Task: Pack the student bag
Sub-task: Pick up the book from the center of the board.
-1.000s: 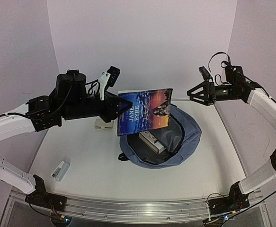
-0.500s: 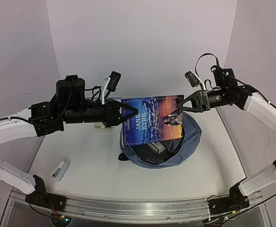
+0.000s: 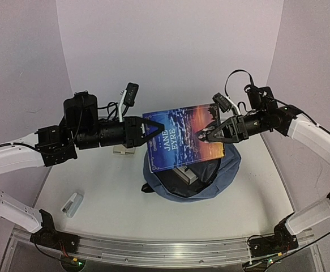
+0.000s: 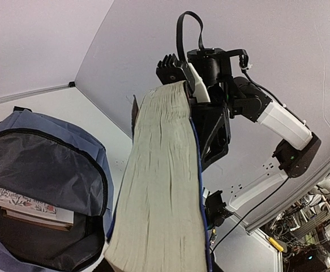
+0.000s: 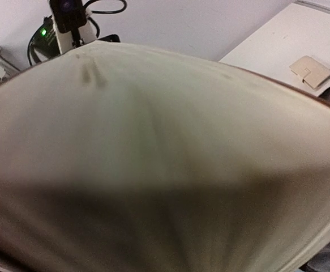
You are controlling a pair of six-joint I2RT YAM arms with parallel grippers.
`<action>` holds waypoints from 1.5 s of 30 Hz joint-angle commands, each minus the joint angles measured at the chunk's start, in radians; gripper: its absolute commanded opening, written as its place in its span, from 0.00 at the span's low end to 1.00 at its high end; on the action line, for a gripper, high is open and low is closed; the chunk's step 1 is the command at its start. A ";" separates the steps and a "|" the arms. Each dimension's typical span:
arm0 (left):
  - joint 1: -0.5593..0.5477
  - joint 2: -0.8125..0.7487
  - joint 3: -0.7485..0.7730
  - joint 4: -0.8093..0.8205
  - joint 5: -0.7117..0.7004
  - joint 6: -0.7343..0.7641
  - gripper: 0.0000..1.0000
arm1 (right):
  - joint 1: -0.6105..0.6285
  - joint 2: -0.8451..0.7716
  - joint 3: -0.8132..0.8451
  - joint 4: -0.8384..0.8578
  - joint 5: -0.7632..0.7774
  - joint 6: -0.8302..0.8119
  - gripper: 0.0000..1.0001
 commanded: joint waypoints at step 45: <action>0.132 -0.108 -0.283 0.189 -0.018 -0.493 1.00 | 0.010 0.009 0.256 0.058 0.187 0.109 0.00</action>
